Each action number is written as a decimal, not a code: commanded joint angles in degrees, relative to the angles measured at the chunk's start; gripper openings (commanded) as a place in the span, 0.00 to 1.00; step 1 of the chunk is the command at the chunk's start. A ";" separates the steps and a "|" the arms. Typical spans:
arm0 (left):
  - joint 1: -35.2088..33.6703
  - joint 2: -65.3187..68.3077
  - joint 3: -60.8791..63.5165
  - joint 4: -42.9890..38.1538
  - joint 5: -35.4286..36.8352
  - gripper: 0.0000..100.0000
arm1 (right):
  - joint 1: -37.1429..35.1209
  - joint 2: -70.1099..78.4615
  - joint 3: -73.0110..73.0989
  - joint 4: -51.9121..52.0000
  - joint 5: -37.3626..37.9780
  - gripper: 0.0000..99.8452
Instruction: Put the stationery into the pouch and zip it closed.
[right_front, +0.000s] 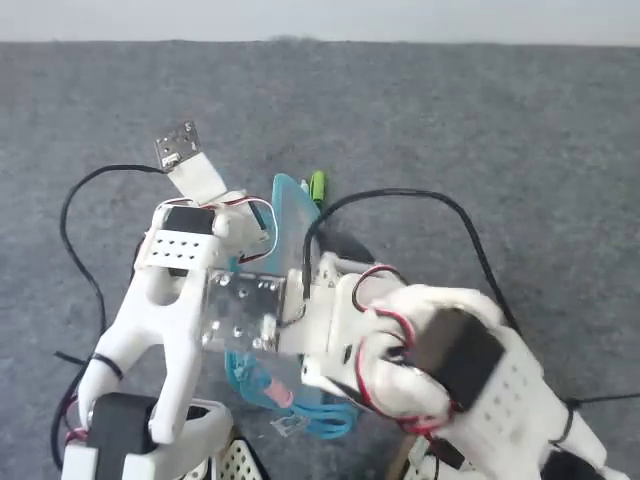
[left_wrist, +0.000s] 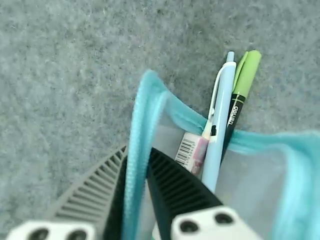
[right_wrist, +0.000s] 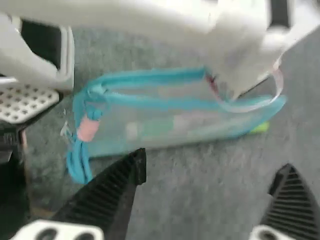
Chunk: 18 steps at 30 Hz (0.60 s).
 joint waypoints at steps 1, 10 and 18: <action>-0.79 0.09 -2.07 -1.32 1.14 0.01 | 1.27 -11.03 10.02 -5.23 -0.35 0.27; -7.82 0.09 -2.24 -3.16 7.12 0.01 | -10.51 -30.90 40.79 -27.03 -0.44 0.06; -17.85 0.00 -5.85 -3.08 9.58 0.01 | -13.23 -31.60 51.08 -29.93 -0.53 0.19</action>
